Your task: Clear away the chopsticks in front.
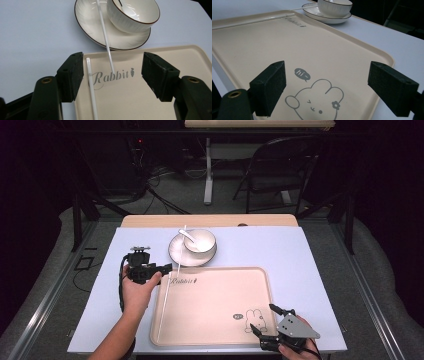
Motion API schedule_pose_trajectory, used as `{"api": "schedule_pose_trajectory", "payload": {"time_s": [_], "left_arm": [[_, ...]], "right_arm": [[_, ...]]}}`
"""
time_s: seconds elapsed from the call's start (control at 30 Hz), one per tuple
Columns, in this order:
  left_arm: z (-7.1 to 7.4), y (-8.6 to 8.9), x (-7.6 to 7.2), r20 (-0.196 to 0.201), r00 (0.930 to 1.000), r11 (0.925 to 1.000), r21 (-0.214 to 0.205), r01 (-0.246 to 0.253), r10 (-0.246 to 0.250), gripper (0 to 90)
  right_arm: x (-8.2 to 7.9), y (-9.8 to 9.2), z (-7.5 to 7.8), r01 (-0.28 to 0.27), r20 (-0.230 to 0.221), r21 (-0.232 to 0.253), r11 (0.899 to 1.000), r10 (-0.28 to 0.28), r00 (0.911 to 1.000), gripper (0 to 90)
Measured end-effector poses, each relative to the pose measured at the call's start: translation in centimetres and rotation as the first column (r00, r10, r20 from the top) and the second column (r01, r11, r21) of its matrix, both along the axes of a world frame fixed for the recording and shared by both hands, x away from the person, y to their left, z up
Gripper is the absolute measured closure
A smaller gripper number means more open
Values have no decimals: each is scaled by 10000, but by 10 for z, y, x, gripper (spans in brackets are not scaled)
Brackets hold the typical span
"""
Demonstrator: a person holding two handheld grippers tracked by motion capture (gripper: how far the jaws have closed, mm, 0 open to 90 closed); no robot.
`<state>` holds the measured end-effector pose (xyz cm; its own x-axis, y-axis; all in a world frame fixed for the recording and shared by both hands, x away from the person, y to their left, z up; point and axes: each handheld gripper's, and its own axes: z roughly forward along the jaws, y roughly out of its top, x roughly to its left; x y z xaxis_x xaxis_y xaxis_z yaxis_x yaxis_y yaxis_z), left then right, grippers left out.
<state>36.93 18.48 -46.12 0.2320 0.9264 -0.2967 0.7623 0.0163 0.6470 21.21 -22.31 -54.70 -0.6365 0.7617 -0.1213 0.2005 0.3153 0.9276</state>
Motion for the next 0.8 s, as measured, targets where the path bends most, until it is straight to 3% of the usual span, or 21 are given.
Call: {"api": "schedule_pose_trajectory", "payload": {"time_s": [0.33, 0.53, 0.8], "left_arm": [[1, 4, 21, -237, 9997, 10000, 19, -83, 83, 335], [-2, 5, 35, -261, 9995, 9985, 509, -180, 193, 361], [-6, 11, 52, -476, 9984, 9993, 210, -295, 305, 365]], "right_arm": [[0, 0, 0, 11, -14, -2, 10000, -11, 10000, 144], [1, 0, 0, 1, -9, -10, 10000, -1, 10000, 144], [1, 1, 0, -28, -10, -23, 10000, 28, 10000, 144]]}}
